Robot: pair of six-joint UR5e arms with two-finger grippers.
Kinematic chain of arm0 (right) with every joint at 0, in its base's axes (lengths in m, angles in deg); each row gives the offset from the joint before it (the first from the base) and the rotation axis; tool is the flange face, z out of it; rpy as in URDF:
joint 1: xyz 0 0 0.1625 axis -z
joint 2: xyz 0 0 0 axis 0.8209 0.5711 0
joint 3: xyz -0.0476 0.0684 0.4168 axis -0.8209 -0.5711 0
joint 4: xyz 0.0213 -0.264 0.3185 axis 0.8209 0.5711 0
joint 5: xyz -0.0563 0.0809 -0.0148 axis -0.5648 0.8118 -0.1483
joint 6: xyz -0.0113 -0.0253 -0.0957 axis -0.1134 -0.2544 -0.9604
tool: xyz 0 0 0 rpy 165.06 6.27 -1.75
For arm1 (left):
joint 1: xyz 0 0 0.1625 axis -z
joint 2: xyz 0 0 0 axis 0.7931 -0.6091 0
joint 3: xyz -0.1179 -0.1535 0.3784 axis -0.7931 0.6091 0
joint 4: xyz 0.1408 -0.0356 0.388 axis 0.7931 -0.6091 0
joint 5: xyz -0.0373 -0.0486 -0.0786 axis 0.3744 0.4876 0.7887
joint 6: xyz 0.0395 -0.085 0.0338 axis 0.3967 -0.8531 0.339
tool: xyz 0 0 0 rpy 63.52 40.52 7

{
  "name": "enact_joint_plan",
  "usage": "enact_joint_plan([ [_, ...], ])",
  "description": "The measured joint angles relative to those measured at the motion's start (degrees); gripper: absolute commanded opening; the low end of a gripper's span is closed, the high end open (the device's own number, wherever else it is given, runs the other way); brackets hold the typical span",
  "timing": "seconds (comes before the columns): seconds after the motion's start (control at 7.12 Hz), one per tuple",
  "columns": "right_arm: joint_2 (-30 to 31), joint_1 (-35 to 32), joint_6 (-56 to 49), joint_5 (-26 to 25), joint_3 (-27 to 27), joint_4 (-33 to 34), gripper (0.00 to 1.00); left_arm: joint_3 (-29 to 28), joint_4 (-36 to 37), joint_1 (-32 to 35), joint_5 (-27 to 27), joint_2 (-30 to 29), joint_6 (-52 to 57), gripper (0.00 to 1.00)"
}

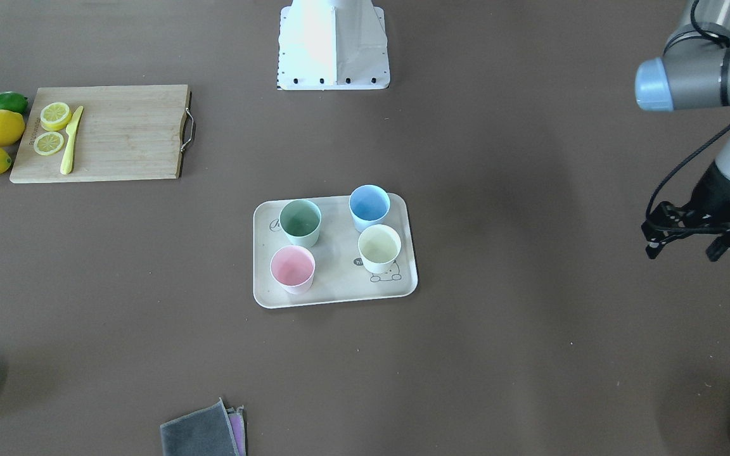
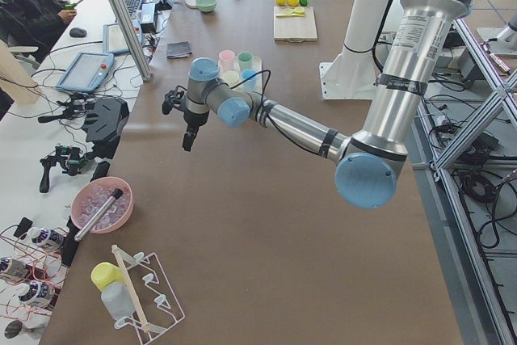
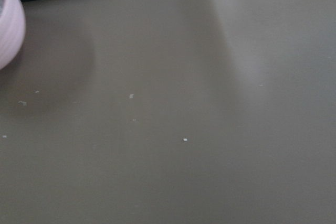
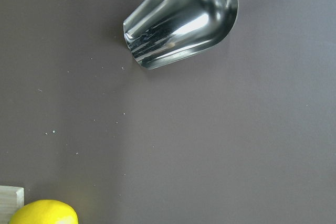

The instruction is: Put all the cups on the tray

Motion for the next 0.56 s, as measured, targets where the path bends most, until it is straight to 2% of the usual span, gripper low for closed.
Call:
enact_joint_plan([
  [0.14,-0.67,0.05,0.33,-0.77,0.31,0.0,1.0,-0.05,1.17,5.34,4.68,3.19,7.48,0.98],
  [0.56,-3.04,1.16,1.69,-2.29,0.71,0.0,1.0,0.07,9.56,16.79,10.49,8.81,24.74,0.98],
])
